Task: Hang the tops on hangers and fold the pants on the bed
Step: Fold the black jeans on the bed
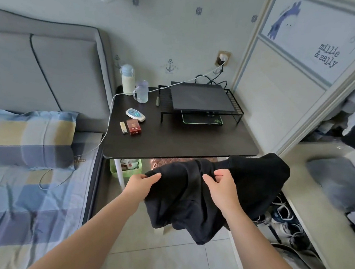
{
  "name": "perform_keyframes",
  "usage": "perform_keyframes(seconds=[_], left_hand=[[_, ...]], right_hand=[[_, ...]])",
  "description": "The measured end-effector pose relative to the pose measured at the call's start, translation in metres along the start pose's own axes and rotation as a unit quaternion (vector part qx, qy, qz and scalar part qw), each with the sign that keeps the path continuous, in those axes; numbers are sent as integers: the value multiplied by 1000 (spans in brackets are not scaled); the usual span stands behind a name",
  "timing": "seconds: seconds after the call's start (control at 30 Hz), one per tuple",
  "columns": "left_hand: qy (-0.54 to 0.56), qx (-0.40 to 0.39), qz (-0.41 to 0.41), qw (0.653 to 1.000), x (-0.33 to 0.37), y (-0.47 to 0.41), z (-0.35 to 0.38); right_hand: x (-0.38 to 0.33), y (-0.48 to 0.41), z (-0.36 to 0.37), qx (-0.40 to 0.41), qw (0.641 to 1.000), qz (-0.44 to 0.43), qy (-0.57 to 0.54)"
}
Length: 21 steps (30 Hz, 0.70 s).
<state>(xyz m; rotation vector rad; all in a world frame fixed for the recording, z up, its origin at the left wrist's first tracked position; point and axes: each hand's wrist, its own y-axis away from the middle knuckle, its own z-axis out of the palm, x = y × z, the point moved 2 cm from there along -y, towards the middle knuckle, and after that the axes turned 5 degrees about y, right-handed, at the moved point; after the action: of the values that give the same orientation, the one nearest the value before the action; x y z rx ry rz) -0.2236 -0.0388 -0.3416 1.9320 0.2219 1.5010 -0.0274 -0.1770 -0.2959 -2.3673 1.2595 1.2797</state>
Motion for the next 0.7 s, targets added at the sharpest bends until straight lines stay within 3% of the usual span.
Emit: perform_keyframes(seconds=[0.1,0.23,0.33,0.4,0.57,0.7], left_hand=[[59,-28,-20,998,12,8,-3],[86,-49,17,995,33,23,-3],[115,-70,56,989,57,39,1],[133,-69,82,985,73,50,6],[215,-58,159,962,121,81,21],[238,-25,236,942,159,105,21]], right_hand=[[-7,-4,-5,4,1000,9,-17],[-15,-16,-19,-3,998,28,-56],[-22,-27,-33,-83,981,118,-127],[-26,-34,-42,-128,972,133,-148],[-59,-41,-79,-151,966,77,-195],[-105,-42,-111,-149,961,-24,-231]])
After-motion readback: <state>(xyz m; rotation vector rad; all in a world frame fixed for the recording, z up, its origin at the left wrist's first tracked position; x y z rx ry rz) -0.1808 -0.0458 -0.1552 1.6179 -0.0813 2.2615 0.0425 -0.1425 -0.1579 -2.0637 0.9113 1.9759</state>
